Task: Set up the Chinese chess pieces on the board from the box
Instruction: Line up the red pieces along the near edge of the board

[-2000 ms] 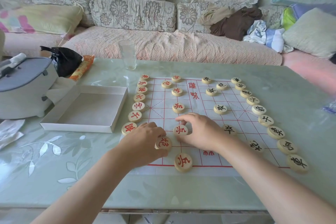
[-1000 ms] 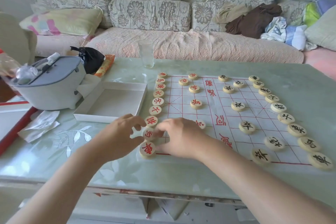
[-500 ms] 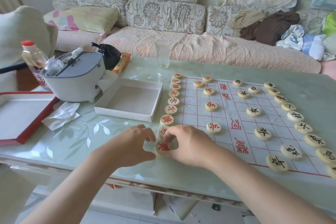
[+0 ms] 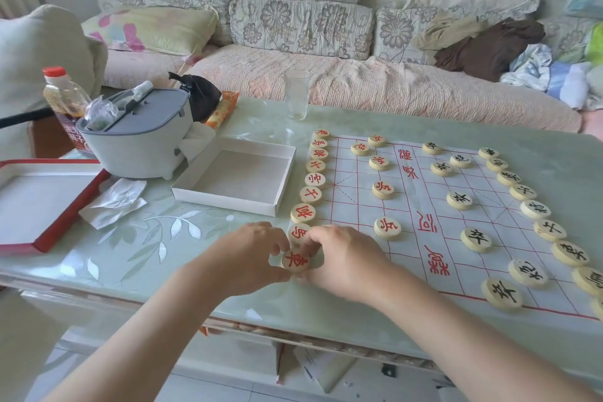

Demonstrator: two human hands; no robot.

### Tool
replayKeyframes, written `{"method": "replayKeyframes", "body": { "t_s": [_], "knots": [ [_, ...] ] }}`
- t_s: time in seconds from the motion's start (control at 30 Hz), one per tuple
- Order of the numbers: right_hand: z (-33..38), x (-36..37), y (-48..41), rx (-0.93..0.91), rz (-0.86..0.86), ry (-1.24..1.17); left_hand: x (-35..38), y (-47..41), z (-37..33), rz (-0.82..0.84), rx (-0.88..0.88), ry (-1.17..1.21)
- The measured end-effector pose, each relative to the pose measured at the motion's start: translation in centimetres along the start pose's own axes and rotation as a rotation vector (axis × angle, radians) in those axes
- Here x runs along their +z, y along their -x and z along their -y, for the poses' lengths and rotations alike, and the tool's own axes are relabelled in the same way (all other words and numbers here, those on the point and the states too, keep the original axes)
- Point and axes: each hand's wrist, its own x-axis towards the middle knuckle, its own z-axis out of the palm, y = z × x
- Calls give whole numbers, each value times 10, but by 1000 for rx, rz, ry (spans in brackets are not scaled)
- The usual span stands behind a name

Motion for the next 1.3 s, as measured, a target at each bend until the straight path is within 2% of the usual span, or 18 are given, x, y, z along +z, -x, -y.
{"method": "replayKeyframes", "body": {
  "t_s": [0.1,0.2,0.33,0.6,0.9,1.13,1.3],
  "knots": [
    [-3,-8,-1,19,17,-56,-4,0,2,43,-42,44],
    [-13,-16,-8,61,-67,-121,-8,-3,8,-9,-82,81],
    [-22,-10,-20,86,-127,-73,-2,-16,7,-110,-86,111],
    [-20,1,-29,40,-138,-46,7,-27,2,-122,-82,183],
    [-31,-18,-46,52,-177,-63,4,-39,-3,-195,-64,141],
    [-36,-15,-69,68,-118,18,5,-55,-9,-141,-107,69],
    [-37,-15,-80,51,-113,-8,5,-61,-6,-142,-100,50]
  ]
}}
